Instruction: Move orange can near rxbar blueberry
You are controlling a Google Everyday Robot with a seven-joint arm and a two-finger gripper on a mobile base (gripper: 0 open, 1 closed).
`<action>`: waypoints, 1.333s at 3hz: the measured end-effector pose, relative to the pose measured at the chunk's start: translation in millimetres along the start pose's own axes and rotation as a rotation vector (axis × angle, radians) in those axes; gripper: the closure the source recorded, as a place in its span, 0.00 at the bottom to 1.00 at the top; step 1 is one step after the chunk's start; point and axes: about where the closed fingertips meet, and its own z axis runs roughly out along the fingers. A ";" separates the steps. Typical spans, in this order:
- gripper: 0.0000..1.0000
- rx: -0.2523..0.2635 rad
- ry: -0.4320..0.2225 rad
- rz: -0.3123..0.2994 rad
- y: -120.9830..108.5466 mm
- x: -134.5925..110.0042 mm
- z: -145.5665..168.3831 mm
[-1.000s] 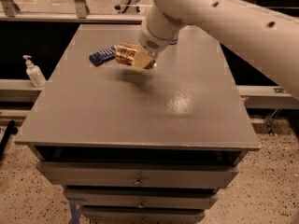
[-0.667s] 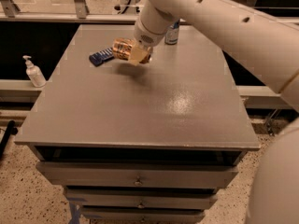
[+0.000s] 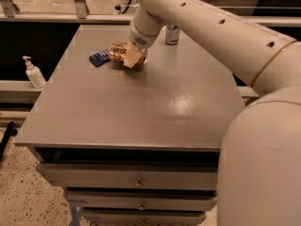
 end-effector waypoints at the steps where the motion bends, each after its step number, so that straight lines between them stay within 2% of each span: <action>1: 1.00 -0.023 0.019 -0.004 3.4 4.4 13.6; 2: 0.82 -0.027 0.030 -0.006 3.7 5.5 18.9; 4: 0.36 -0.027 0.030 -0.006 3.3 5.2 18.5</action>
Offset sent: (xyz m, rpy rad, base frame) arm 0.0072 0.0010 -0.0200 -0.0378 0.0281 0.0001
